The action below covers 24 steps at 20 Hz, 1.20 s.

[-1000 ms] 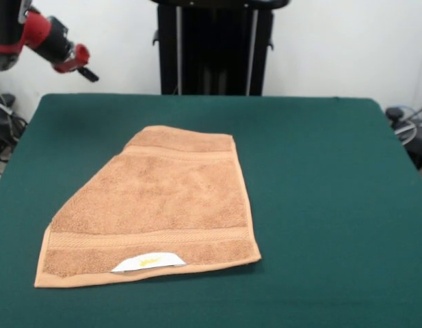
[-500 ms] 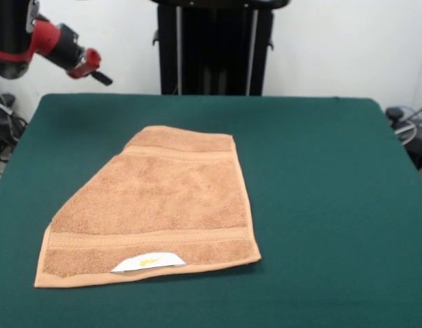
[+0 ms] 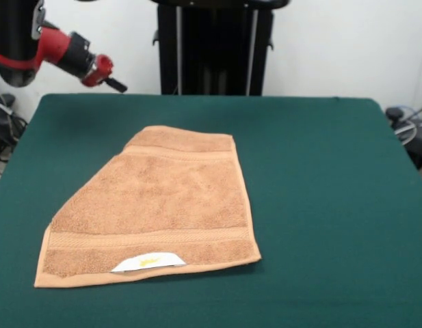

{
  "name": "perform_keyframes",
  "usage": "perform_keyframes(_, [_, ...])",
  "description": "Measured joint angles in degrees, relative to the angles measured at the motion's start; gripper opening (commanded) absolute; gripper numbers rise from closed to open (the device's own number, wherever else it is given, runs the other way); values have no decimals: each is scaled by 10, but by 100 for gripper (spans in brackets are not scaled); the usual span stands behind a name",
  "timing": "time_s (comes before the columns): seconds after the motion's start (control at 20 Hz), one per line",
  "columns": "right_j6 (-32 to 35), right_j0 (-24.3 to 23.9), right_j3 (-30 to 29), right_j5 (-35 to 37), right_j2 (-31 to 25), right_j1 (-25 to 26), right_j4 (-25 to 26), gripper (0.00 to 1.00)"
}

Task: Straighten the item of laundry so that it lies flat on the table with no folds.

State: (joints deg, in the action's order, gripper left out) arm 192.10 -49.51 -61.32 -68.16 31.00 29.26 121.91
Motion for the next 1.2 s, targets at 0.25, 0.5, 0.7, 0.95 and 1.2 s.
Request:
perform_keyframes(0.25, [-1,-4,-17,14,-26,-35,-72,0])
perform_keyframes(0.5, [-23,-6,-35,24,-41,-72,-130,0])
perform_keyframes(0.7, [-48,-3,-52,24,-44,-97,-154,0])
perform_keyframes(0.95, [-55,11,-78,24,-38,-121,-158,0])
perform_keyframes(1.2, [-55,16,-108,24,-16,-131,-151,0])
